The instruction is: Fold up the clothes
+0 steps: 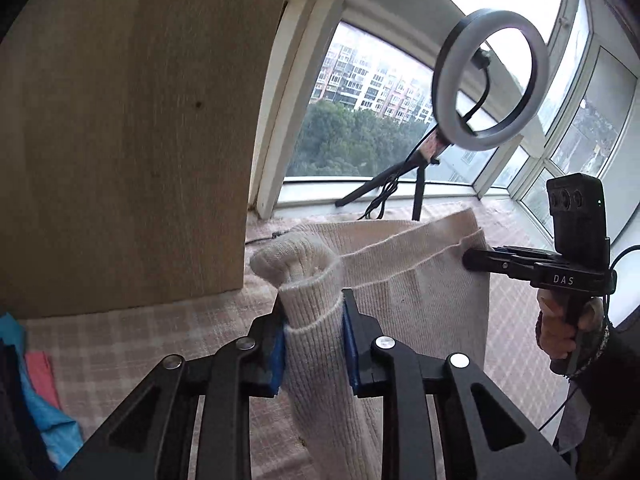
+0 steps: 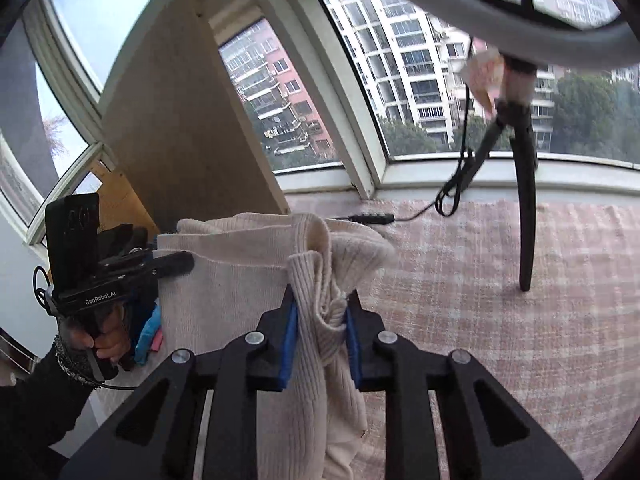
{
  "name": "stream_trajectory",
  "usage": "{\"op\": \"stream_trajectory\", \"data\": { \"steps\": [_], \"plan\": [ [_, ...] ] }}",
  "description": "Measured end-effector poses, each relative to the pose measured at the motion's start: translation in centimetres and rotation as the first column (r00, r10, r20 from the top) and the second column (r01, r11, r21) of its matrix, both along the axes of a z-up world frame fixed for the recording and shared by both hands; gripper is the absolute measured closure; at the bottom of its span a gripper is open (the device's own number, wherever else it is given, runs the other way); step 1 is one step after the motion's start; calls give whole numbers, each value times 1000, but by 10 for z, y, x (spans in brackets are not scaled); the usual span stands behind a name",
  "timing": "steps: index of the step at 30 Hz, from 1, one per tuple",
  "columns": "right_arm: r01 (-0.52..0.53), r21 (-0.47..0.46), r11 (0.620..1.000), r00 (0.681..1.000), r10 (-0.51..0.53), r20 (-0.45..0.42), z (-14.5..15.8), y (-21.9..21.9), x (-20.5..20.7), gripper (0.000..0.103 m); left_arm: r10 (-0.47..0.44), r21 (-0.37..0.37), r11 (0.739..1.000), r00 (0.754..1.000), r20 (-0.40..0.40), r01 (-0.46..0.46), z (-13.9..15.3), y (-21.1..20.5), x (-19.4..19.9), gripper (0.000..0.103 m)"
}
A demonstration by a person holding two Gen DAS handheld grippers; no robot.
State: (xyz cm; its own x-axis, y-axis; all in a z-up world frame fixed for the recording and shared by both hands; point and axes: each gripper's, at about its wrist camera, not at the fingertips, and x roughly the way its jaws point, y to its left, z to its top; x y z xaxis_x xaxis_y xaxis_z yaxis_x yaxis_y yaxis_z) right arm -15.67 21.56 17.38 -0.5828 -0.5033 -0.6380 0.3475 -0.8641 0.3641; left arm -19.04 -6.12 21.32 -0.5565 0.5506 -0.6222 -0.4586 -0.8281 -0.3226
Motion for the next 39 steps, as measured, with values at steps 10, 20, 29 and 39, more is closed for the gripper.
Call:
{"op": "stream_trajectory", "data": {
  "steps": [10,20,29,39],
  "plan": [
    [-54,285,957,962,127,-242,41,-22,117,78,-90,-108,991,982,-165,73,11,-6,124,81],
    [-46,124,991,983,23,183,-69,36,205,72,48,-87,996,970,236,-29,-91,-72,199,82],
    [197,-13,980,933,-183,311,-101,67,111,58,73,26,997,981,178,-79,-79,-44,103,70],
    [293,-104,951,912,-245,328,-115,78,64,51,81,31,995,952,294,-94,-125,-11,28,55]
  ]
}}
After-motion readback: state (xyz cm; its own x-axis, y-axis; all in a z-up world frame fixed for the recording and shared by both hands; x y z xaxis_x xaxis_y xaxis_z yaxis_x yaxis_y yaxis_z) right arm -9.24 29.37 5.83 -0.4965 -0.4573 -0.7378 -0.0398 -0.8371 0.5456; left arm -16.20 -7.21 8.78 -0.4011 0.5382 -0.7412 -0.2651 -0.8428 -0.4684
